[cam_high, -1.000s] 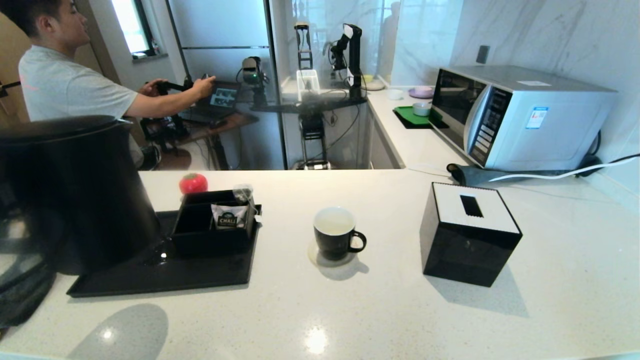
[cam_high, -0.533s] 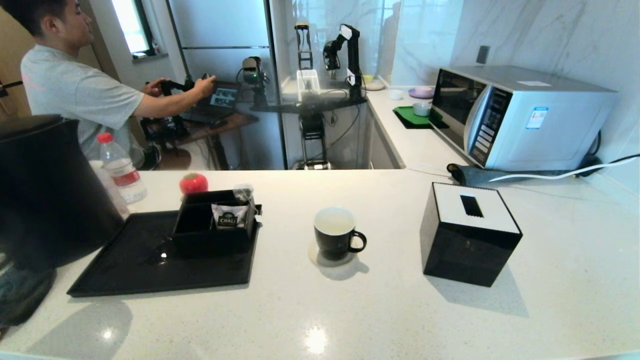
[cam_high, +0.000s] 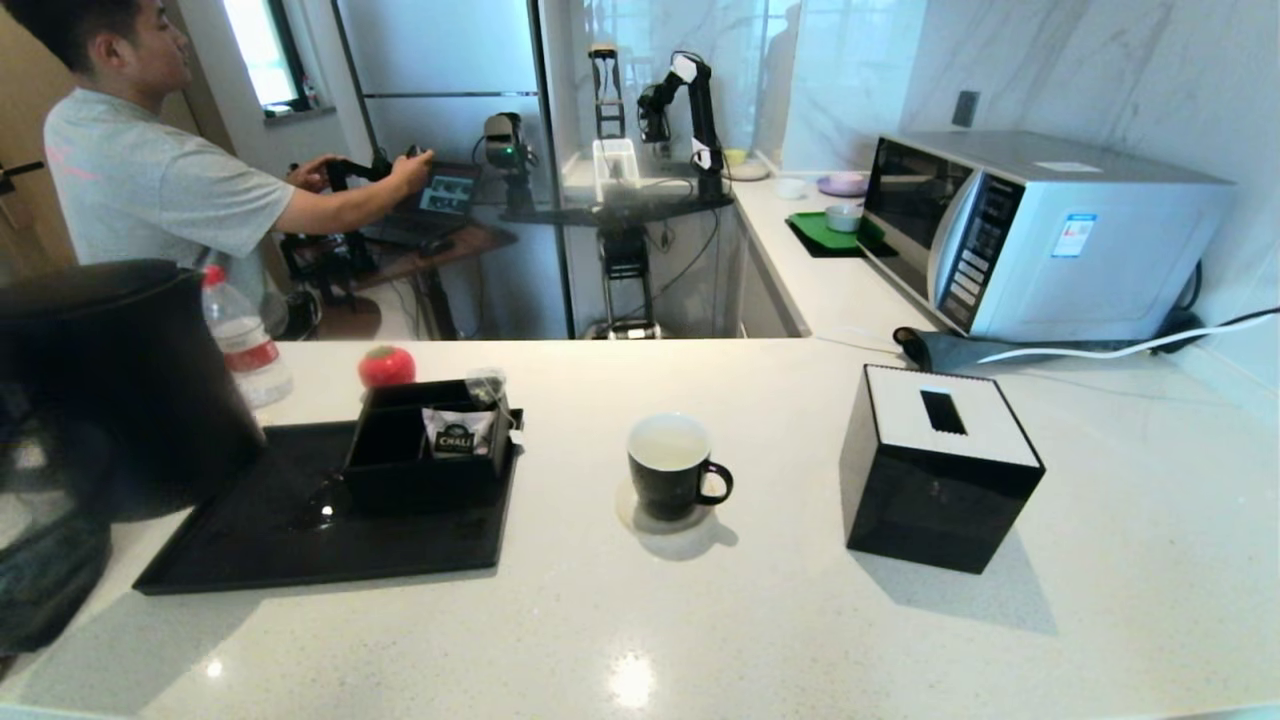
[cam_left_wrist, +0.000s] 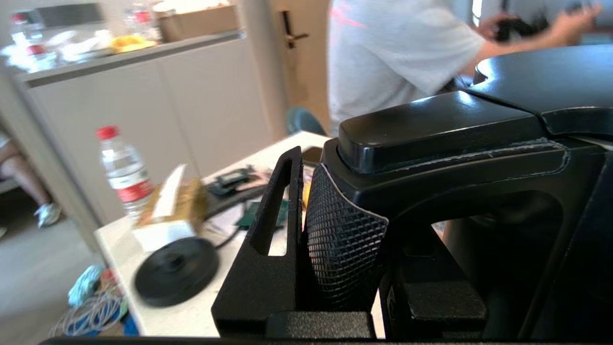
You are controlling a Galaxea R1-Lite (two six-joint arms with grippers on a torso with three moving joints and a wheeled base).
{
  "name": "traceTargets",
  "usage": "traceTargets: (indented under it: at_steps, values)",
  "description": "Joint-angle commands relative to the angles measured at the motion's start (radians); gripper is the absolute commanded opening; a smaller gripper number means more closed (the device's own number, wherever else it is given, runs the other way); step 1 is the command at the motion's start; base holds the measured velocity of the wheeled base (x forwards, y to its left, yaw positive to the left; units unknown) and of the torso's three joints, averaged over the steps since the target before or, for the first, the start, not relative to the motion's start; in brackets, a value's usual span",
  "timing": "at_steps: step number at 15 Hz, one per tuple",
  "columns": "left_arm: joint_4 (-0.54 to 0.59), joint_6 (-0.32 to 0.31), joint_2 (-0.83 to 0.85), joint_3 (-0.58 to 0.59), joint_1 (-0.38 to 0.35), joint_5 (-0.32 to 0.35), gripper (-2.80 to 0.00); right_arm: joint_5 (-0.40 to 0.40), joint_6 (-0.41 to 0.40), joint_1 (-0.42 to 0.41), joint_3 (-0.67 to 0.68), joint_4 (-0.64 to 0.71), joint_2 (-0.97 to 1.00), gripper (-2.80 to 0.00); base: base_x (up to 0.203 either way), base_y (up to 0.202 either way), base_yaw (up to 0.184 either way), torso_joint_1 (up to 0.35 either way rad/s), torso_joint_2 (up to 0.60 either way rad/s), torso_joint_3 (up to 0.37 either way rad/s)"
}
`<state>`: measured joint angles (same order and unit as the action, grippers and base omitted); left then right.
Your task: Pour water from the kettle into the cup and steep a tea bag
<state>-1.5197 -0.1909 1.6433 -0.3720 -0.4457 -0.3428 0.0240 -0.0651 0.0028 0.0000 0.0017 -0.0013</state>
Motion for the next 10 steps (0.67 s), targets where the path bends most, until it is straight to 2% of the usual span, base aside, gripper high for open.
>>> traceTargets:
  at_steps: [1,10]
  values:
    - [-0.049,-0.001,0.129,-0.002,0.009,0.022,-2.80,0.001,-0.001,0.000,0.000,0.000,0.001,-2.80,0.000,0.000,0.000,0.000,0.00,0.000]
    - [-0.050,-0.004,0.307,-0.130,0.035,0.028,-2.80,0.001,-0.001,0.000,0.000,0.000,0.001,-2.80,0.000,0.000,0.000,0.000,0.00,0.000]
